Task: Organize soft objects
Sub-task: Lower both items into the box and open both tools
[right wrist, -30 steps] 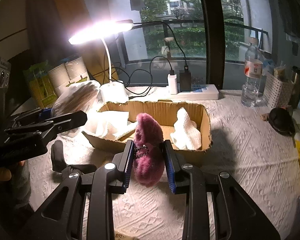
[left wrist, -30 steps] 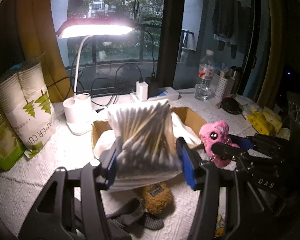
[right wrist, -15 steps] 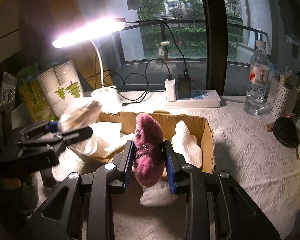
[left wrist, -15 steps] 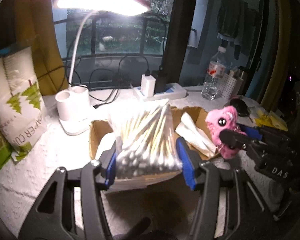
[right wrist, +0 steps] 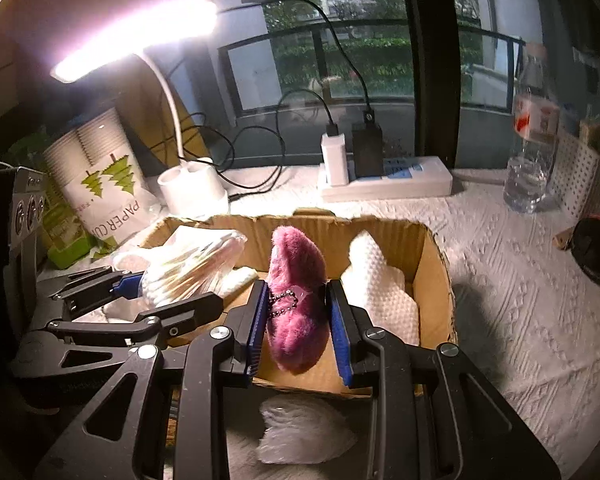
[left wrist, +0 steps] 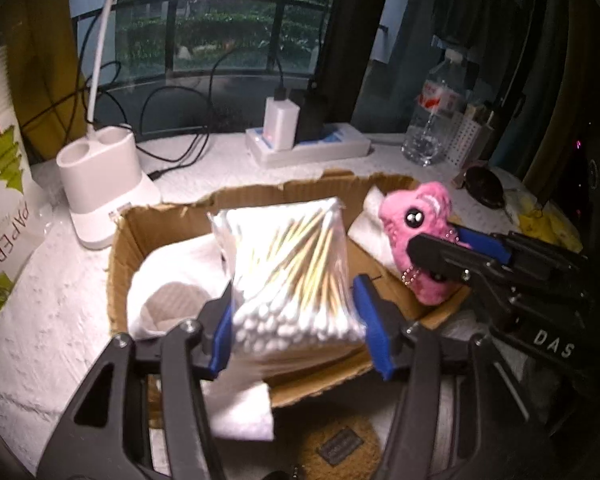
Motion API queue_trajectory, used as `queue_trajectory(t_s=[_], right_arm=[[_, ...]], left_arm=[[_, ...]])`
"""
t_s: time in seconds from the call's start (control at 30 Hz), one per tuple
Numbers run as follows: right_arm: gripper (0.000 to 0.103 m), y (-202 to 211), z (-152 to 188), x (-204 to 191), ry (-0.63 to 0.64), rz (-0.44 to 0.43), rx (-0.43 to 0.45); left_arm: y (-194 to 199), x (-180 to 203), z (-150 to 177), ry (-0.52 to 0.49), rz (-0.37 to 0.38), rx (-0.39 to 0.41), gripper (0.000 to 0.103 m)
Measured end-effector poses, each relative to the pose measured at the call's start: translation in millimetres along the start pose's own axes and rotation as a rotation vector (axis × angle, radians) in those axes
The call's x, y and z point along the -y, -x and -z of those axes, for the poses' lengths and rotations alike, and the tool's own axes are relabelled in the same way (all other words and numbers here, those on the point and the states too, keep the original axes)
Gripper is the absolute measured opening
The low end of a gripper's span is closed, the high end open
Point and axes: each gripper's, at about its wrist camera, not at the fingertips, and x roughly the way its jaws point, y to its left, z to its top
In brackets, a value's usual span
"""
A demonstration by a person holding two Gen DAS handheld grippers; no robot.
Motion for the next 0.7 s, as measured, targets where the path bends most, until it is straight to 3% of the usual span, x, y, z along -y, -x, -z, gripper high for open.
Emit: queue_trajectory(t_s=[0.43, 0.53, 0.7], right_arm=[[0.034, -10.2, 2.4, 10.1, -0.038, -0.034, -0.011], [0.046, -7.5, 2.3, 9.8, -0.040, -0.034, -0.003], [0.047, 1.4, 0.2, 9.7, -0.044, -0.030, 0.024]], left_arm=[[-2.0, 1.4, 0.2, 0.019, -0.045, -0.022, 0.073], [2.6, 0.8, -1.4, 0.024, -0.055, -0.007, 0.076], [10.5, 0.1, -3.4, 0.030, -0.058, 0.011, 0.085]])
